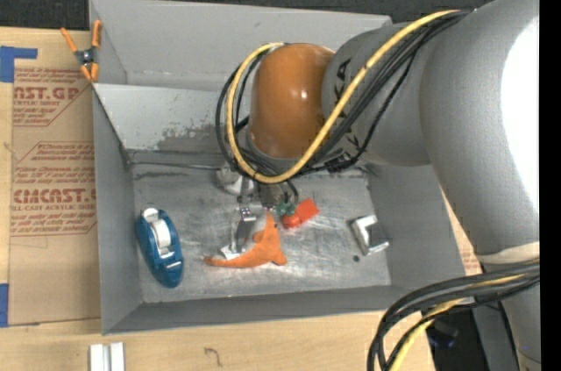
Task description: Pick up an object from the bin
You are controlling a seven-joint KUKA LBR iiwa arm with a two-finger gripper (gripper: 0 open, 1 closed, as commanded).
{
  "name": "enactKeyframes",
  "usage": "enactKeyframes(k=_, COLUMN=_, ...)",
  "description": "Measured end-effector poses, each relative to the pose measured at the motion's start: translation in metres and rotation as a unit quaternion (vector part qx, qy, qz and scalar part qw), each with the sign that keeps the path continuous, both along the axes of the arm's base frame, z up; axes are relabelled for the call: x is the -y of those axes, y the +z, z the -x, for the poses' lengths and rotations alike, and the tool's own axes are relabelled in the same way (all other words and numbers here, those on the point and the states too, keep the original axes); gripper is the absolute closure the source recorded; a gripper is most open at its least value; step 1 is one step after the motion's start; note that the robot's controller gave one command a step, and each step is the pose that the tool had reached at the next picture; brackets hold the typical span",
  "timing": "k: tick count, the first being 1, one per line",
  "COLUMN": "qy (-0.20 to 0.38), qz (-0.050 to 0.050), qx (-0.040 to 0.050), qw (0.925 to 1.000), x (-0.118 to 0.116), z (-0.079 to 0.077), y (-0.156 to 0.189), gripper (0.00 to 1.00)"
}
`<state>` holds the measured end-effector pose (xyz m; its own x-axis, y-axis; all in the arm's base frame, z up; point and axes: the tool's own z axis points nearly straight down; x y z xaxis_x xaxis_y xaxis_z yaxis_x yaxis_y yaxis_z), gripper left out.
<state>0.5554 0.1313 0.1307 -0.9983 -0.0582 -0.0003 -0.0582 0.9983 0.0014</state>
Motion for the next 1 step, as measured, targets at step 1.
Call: enactKeyframes(k=1, qy=0.114, qz=0.001, qx=-0.0006, qw=0.9935, x=0.0503, z=0.0545, y=-0.0410, gripper=1.00)
